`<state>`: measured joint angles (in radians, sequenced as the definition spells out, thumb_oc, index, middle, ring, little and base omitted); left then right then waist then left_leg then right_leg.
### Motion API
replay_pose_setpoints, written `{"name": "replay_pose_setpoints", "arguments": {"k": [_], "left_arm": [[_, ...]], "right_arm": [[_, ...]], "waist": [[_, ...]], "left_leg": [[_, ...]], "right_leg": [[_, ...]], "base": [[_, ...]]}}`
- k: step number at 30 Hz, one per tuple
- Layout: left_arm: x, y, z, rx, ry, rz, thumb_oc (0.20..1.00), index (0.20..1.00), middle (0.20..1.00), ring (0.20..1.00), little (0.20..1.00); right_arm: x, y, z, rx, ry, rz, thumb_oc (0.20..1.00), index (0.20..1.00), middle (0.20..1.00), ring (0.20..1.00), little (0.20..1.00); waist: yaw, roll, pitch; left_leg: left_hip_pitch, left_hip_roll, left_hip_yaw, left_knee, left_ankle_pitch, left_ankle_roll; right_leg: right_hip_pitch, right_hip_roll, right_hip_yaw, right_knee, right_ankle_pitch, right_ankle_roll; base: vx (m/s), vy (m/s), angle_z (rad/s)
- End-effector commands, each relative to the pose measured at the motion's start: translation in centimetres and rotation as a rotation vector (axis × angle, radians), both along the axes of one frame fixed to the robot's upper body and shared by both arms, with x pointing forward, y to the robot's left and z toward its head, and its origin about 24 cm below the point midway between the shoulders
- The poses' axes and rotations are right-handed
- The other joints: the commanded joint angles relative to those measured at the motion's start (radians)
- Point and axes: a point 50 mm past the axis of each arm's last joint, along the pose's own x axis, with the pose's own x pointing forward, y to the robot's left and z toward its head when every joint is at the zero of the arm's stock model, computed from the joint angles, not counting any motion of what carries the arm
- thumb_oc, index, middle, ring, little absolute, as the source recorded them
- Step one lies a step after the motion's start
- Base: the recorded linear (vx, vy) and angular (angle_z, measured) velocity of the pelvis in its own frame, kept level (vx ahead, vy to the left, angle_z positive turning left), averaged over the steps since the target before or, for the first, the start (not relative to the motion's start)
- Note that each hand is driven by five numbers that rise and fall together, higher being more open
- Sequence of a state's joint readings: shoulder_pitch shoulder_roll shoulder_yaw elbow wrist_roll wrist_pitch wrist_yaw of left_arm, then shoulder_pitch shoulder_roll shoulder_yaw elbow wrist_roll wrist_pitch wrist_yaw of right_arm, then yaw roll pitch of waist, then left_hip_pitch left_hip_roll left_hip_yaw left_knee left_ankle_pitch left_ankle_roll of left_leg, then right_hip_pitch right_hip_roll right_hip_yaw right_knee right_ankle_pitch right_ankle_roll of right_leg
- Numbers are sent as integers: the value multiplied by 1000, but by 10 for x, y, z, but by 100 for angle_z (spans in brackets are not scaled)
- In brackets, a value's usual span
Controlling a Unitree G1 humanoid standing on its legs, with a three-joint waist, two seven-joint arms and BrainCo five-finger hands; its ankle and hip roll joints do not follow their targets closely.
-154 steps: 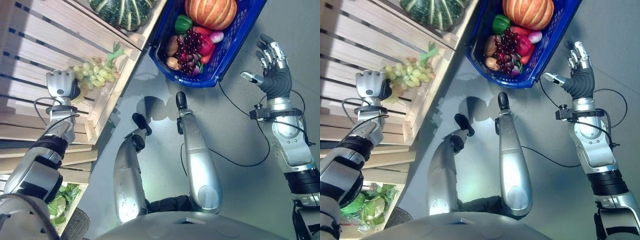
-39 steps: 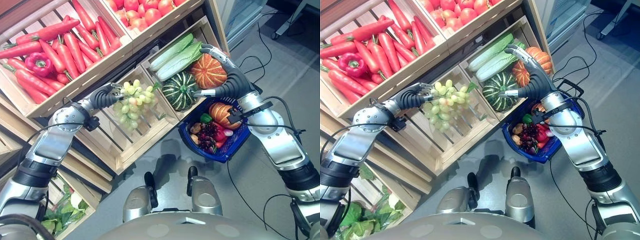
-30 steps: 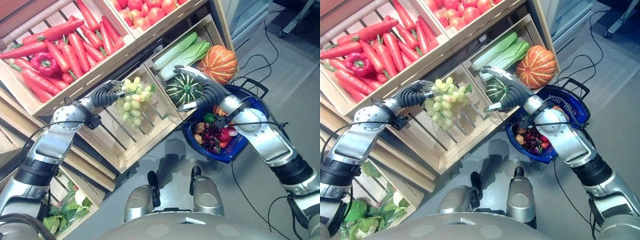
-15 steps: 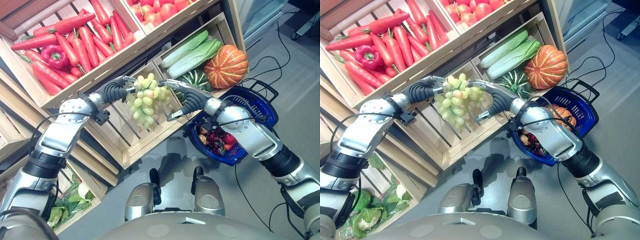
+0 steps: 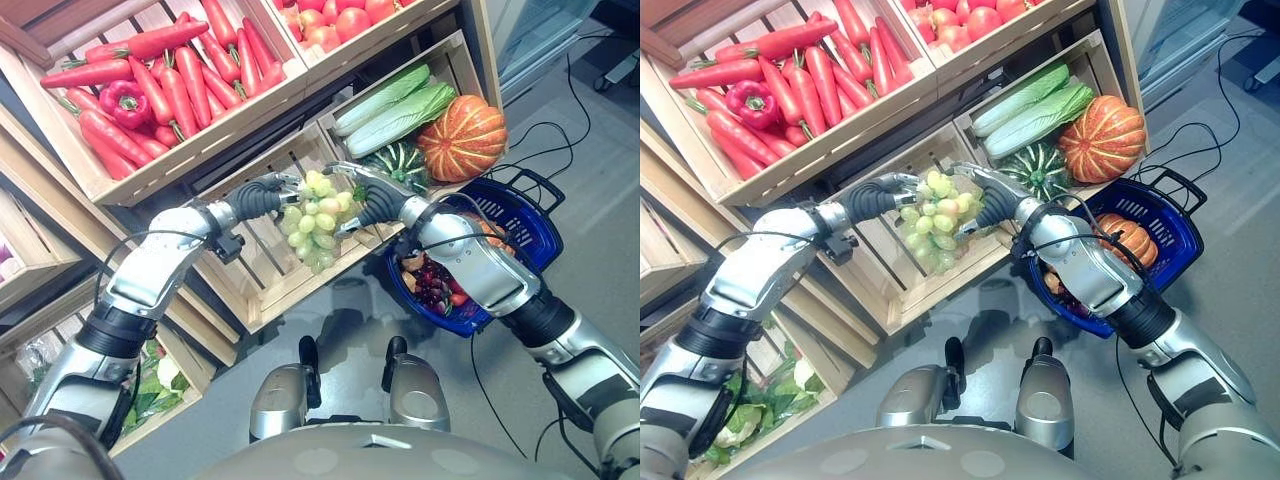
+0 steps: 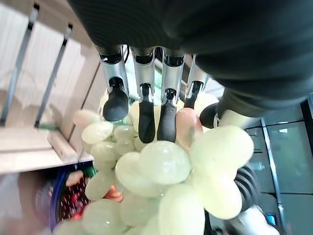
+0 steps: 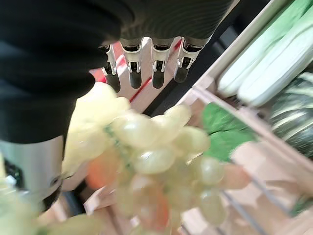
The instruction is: Pick up fruits and vegetables into the basket
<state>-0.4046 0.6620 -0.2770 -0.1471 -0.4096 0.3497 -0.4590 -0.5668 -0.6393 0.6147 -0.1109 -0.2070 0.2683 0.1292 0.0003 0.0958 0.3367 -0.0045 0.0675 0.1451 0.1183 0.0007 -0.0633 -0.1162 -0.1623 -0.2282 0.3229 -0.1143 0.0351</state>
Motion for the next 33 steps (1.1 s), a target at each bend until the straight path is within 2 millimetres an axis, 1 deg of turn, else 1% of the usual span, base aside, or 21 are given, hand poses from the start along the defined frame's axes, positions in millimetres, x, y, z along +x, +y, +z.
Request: {"name": "replay_pose_setpoints", "arguments": {"k": [1,6,10,14,20,23,25,27,30,32,33], "left_arm": [[-12,-26,38,-110,-136,-166,200,200,200,200,200],[-15,-33,37,-158,-124,-200,200,200,200,200,200],[-17,-39,37,-180,-119,-222,200,200,200,200,200],[-19,-44,40,-208,-134,-259,200,200,200,200,200],[-22,-50,46,-235,-147,-300,200,200,200,200,200],[-23,-53,49,-257,-138,-314,200,200,200,200,200],[-25,-52,54,-261,-135,-318,200,200,200,200,200],[-26,-54,55,-273,-120,-320,200,200,200,200,200],[-28,-56,54,-288,-107,-327,200,200,200,200,200],[-29,-59,52,-304,-92,-339,200,200,200,200,200],[-29,-60,52,-318,-86,-342,200,200,200,200,200]], "right_arm": [[0,26,19,45,-120,47,1000,1000,1000,1000,1000],[2,26,11,44,-107,20,1000,1000,1000,1000,1000],[4,28,9,35,-96,11,1000,1000,1000,1000,1000],[6,28,0,6,-36,2,1000,1000,1000,1000,1000],[4,34,-5,12,42,65,1000,1000,1000,1000,1000],[-1,39,1,21,74,135,1000,1000,1000,1000,1000],[-5,36,13,54,112,184,1000,1000,1000,1000,1000],[-10,33,20,93,155,242,1000,1000,1000,1000,1000],[-14,31,23,129,179,267,1000,1000,1000,1000,1000],[-16,32,21,178,206,283,1000,1000,1000,1000,1000],[-17,32,20,211,225,290,200,200,200,200,200]], "waist": [[1,-59,-29],[0,-59,-25],[1,-61,-22],[2,-63,-19],[6,-69,-13],[4,-73,-11],[1,-80,-9],[-3,-89,-14],[-5,-94,-19],[-8,-96,-20],[-9,-97,-22]], "left_leg": [[-18,-3,8,108,-77,21],[-20,-5,6,108,-78,23],[-23,-5,6,112,-79,24],[-24,-5,4,114,-79,25],[-29,-4,3,115,-78,26],[-29,-3,6,116,-80,27],[-24,1,10,117,-82,27],[-19,5,9,115,-82,25],[-14,5,5,111,-81,25],[-11,5,2,109,-81,25],[-11,5,1,108,-81,26]], "right_leg": [[81,-27,33,-79,30,52],[77,-26,36,-77,30,50],[74,-26,36,-73,30,50],[73,-25,36,-70,29,48],[70,-23,33,-68,29,46],[69,-24,33,-65,29,47],[73,-22,32,-64,29,47],[77,-16,36,-65,30,47],[81,-13,39,-67,30,47],[84,-11,42,-69,30,47],[85,-10,44,-70,30,47]], "base": [[0,0,0],[0,0,0],[0,0,0],[0,0,0],[0,0,0],[0,0,0],[13,-37,1],[48,-45,2],[45,-20,2],[32,-12,1],[0,0,0]]}}
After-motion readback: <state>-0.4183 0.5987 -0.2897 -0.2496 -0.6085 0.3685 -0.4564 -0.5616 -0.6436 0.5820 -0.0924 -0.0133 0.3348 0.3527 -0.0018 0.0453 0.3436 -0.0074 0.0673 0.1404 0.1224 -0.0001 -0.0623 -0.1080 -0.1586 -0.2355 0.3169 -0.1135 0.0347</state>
